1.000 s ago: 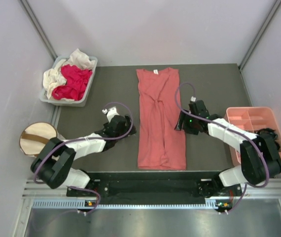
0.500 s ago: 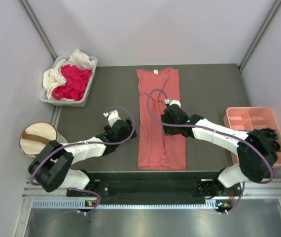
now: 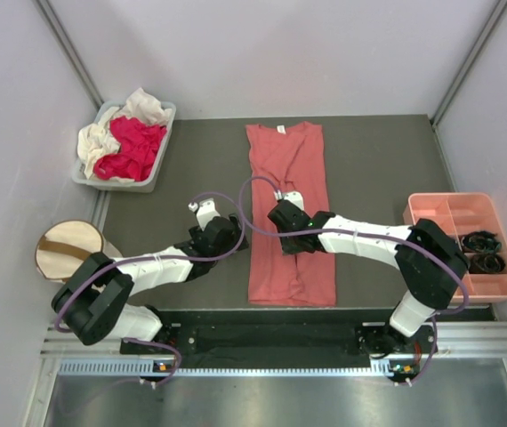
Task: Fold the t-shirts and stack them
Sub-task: Rotate the tshirt 90 degrees
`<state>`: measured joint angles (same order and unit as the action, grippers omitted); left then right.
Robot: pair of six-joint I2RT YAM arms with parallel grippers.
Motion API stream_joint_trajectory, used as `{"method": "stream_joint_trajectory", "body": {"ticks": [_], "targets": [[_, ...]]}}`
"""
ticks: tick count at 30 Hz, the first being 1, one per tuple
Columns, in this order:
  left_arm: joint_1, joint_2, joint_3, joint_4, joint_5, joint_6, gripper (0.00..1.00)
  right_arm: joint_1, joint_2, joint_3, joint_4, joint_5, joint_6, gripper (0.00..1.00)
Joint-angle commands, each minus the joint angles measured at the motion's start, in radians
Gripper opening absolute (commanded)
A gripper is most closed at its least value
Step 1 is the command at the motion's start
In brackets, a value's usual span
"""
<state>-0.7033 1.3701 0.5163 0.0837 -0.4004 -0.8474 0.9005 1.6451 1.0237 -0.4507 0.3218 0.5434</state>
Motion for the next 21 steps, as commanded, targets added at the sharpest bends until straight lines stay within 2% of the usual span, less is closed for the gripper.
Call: {"method": "stream_joint_trajectory", "body": {"ticks": [1,21], "targets": [[-0.007,0.014,-0.019,-0.130,0.029,-0.012,0.99,0.009,0.004,0.024,0.012,0.031,0.050,0.36],[-0.005,0.021,-0.019,-0.157,0.009,-0.021,0.99,0.026,0.067,0.012,0.061,-0.043,0.064,0.31]]}}
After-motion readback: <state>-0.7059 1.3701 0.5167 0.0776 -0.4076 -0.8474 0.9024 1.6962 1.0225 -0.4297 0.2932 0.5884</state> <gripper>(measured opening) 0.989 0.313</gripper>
